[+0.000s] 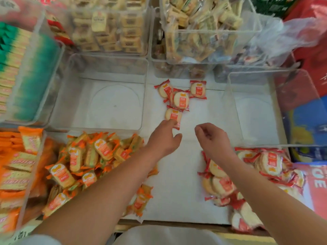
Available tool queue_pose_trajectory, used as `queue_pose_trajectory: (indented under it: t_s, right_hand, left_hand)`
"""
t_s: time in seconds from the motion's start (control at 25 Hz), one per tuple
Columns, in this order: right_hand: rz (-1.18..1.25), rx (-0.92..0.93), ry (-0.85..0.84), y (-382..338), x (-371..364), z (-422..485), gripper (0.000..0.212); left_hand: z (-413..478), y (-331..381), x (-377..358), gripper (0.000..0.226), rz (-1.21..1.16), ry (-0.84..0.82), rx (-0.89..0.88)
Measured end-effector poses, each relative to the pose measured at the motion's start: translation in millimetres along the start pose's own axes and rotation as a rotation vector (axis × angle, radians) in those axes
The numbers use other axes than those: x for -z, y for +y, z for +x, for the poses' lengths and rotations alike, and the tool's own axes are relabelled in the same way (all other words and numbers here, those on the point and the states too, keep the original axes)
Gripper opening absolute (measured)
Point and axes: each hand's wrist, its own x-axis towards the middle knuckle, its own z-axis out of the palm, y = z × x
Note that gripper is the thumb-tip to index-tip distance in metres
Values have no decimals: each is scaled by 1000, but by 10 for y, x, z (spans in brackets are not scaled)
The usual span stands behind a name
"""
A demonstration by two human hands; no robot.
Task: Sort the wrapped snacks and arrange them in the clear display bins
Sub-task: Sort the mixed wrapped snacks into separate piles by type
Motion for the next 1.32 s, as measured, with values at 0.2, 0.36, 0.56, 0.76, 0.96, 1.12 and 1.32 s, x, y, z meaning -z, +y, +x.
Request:
queue_pose_trajectory:
  t_s: [0.2,0.36,0.56,0.76,0.96,1.12,1.32]
  right_hand:
    - [-78,-46,-149,208,229,822,40]
    - [-162,-24,-172,196,240,1436,55]
    - [-325,80,-177,207,81,2141,56]
    - [-451,87,-263,288,-77,2697,60]
    - [-552,116,-228,373,-148,2679,73]
    - [-568,29,-170,429,-200,2388,77]
    - [-238,-155,-85,545,-246,2094,59]
  left_hand:
    - [1179,137,-24,46,113,100,122]
    - [1760,-2,26,90,232,7,298]
    - [2164,-80,50,117,250,-170,388]
    - [1995,-169,-8,108,332,-90,302]
    - [1602,-206,-134,132,337,-132,357]
    - [1466,-185,-164,115,347,-85,400]
    - [1203,-130,-141,87,-20,38,375]
